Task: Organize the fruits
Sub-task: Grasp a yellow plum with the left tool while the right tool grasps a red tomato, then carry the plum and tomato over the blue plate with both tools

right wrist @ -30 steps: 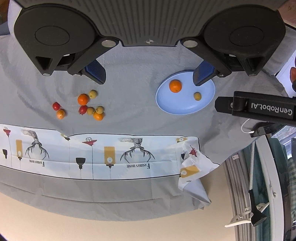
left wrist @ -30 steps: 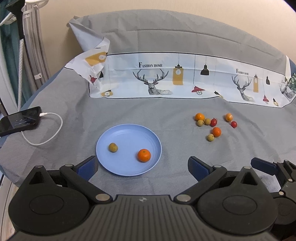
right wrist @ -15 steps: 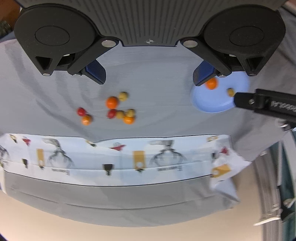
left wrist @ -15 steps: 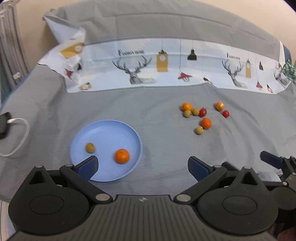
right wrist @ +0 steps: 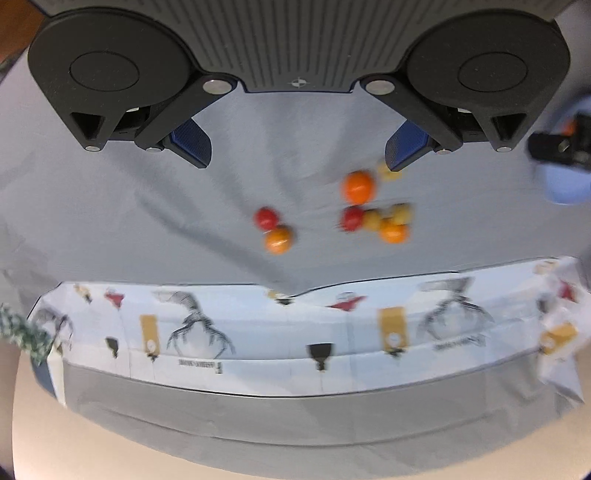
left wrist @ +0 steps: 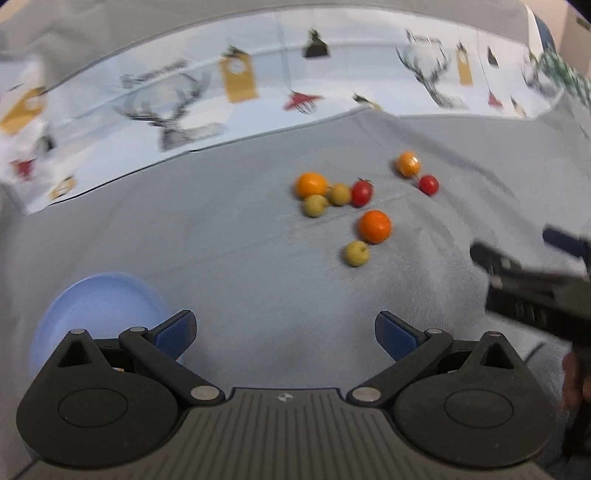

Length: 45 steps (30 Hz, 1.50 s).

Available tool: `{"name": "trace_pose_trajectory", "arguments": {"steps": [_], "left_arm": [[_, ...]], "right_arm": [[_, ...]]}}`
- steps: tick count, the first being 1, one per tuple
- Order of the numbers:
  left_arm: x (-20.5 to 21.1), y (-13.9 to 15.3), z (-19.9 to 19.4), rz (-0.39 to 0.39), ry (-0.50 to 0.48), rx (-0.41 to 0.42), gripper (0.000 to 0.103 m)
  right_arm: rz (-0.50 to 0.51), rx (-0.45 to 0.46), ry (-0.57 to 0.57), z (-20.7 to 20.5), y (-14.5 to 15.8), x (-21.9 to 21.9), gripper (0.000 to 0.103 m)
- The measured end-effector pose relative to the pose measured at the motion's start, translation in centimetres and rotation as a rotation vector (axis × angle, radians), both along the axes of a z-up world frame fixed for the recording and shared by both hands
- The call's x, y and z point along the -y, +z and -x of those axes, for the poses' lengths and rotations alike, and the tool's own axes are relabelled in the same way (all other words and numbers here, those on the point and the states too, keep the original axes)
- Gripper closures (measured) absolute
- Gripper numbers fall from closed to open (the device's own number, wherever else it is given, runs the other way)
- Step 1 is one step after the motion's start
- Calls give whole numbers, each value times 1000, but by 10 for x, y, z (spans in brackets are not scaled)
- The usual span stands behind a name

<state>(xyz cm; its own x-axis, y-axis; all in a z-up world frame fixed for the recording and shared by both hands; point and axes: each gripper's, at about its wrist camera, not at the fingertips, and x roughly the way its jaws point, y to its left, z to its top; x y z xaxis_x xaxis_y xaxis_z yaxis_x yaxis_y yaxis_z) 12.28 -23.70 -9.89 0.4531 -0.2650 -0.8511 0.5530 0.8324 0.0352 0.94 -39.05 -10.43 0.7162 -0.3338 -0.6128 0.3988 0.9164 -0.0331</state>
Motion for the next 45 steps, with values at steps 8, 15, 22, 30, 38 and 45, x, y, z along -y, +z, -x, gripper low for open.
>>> {"name": "trace_pose_trajectory", "arguments": {"steps": [8,15,22,30,38,45], "left_arm": [[70,-69,-48,-23,-30,-108,0],[93,-98,-74,-26,-26,-101,1],[102,-89,-66,0,-101,-40,75],[75,-50,-47,21,-83,-11,75],[-14,29,-5,50,16,55,75],[-91,83,32,87,115,100,75]], "right_arm": [[-27,-11,-79,-83,-58,79,3],[-89,-53,-107,-140,-103,108,2],[-15,-4,-42,-147,-107,100,72],[1,49,-121,-125,-90,109,73],[-16,112,-69,-67,-26,66,73],[-111,169,174,-8,42,-21,73]]}}
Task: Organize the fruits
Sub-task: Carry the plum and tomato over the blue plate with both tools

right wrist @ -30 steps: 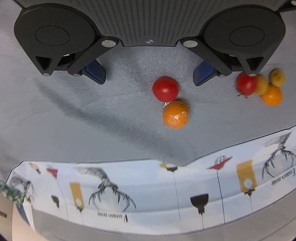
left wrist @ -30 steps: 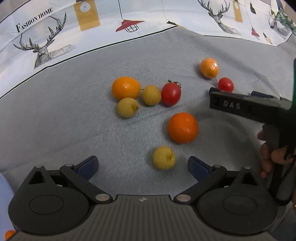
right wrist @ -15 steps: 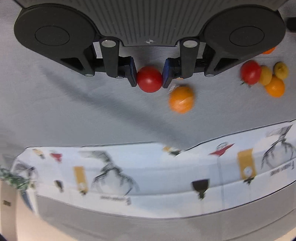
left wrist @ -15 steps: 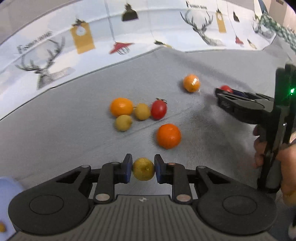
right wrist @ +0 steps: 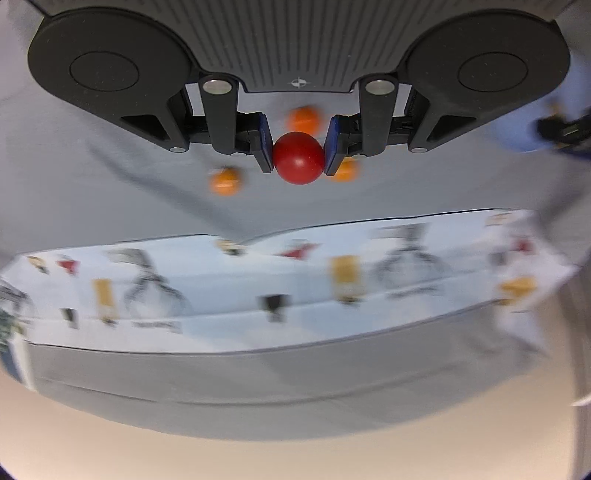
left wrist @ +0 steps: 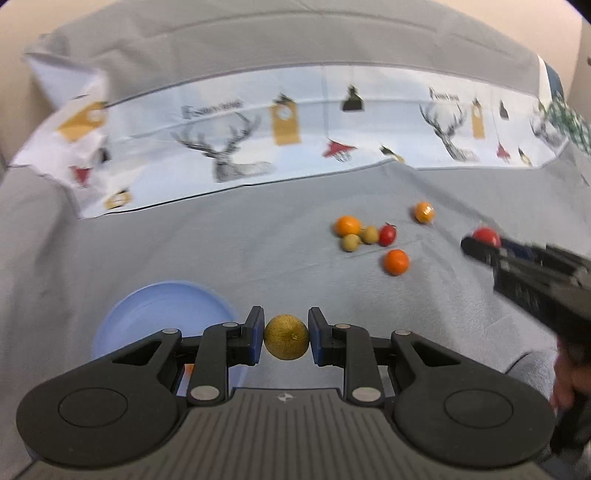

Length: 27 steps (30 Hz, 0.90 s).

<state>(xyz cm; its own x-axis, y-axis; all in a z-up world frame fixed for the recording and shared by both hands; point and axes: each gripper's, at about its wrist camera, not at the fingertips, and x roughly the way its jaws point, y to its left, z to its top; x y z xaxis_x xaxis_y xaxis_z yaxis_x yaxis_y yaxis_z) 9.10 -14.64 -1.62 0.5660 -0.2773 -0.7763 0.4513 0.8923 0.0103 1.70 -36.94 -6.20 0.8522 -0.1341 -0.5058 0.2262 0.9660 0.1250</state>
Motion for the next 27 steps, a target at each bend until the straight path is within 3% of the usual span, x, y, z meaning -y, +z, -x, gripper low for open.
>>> {"name": "trace_pose_trajectory", "arguments": {"steps": [5,11,18,27], "left_arm": [[-57,21,33,20,70,4,75],[-116,25,70,6,161,13,75],[-159,27,100,35,220,41,75],[-170,35,108,83,237,67,75]], "right_arm": [[-48,3,196,34,36,-67,72],[-65,-31,375,70,59,-137,72],[-4,-96,461,93,60,-186,72],[77,-86,487,102,64,-204,72]]}}
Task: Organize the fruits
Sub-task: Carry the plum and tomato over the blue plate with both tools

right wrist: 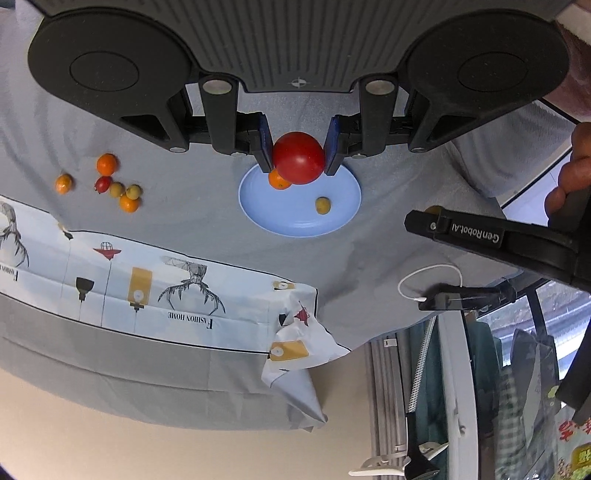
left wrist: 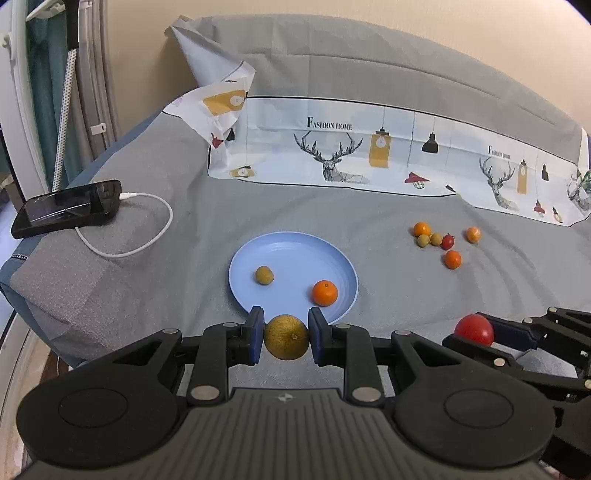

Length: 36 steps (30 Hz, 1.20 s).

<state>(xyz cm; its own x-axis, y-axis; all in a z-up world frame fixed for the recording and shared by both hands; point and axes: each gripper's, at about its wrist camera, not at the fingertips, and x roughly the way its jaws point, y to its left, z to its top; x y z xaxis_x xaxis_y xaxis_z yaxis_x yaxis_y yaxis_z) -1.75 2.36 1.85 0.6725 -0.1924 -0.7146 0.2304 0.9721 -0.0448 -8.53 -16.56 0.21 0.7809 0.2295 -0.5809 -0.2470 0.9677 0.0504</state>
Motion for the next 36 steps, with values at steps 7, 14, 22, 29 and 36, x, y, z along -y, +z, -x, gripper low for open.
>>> {"name": "trace_pose_trajectory", "arguments": {"steps": [7,14,22,29,36], "left_arm": [[0,-1,0,9,-1,-2,75],[1,-4,-4,10,-1,-7,75],[3,-6,-10,9,3,-19,75],[5,-10,-24,5,12,-31,75],[9,-19,-53,-20,13,-35,75]], "right_arm": [[16,-2,0,0,-2,-2,72],[19,-8,2,-2,-3,-3,72],[10,-28,-5,-6,-8,0,72],[-3,-48,-25,-14,-12,3,72],[2,-58,-34,-36,-22,5,72]]}}
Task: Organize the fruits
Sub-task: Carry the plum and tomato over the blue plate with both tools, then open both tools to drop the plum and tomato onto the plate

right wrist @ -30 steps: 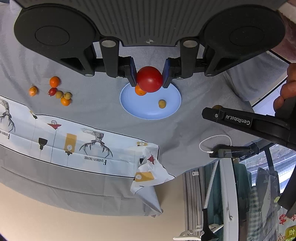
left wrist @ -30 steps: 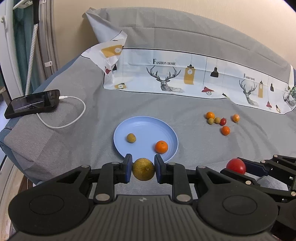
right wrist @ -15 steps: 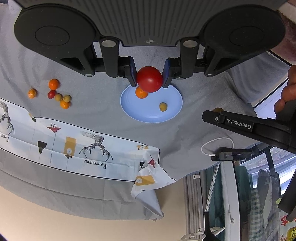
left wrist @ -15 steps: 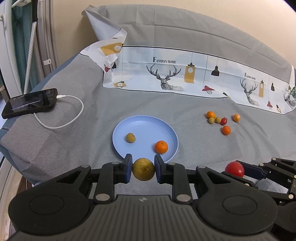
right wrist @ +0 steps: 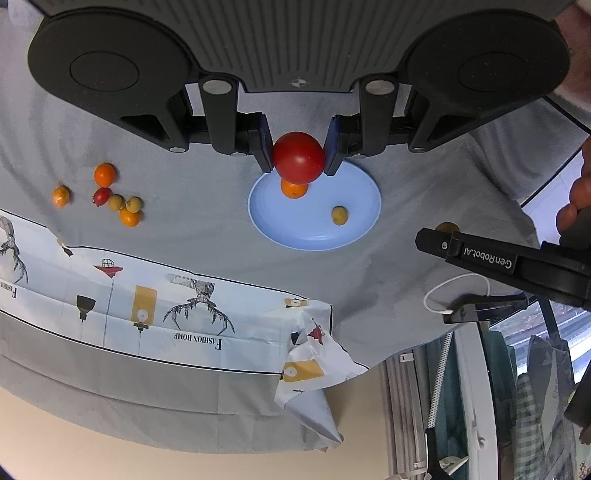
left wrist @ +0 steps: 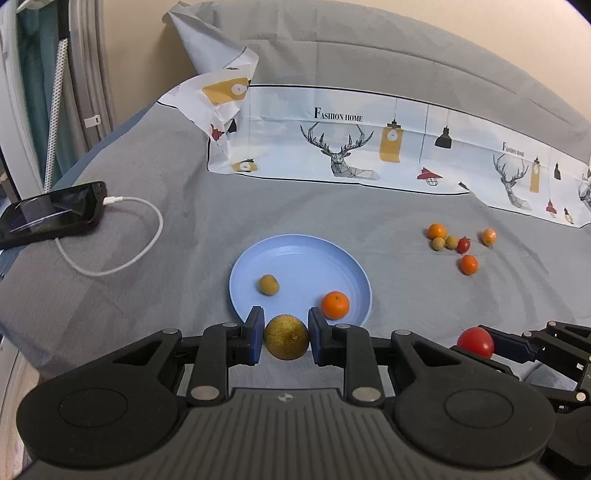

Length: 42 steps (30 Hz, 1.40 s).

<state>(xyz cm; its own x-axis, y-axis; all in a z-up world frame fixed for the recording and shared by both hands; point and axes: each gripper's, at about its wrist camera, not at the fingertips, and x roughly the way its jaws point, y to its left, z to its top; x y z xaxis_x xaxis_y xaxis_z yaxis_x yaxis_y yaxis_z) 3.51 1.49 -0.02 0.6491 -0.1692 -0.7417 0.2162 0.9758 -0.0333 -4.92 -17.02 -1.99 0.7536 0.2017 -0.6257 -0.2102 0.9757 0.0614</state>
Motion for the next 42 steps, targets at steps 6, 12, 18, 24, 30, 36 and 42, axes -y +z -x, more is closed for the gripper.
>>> {"name": "trace_pose_trajectory", "arguments": {"steps": [6,12,18,24,30,36,42], "left_arm": [[8,-19,-36,-16,-6,-30,75],[14,-39,-73,-25,0,-68,75],[20,-63,-105,-48,-3,-97,75],[23,-89,-131,-73,12,-142,75],[18,-101,-144,-97,23,-156,69],[10,-82,-133,-60,29,-96,0],[9,-68,-97,-73,10,-117,0]], "right_arm": [[-4,-30,-9,-36,-17,1,72],[-10,-66,-2,-75,-34,-3,72],[-13,-102,2,-110,-52,-7,72],[-2,-135,20,-140,-73,-14,72],[9,-158,36,-164,-88,-21,72],[5,-142,13,-166,-77,-19,23],[7,-160,-7,-131,-61,-13,11]]}}
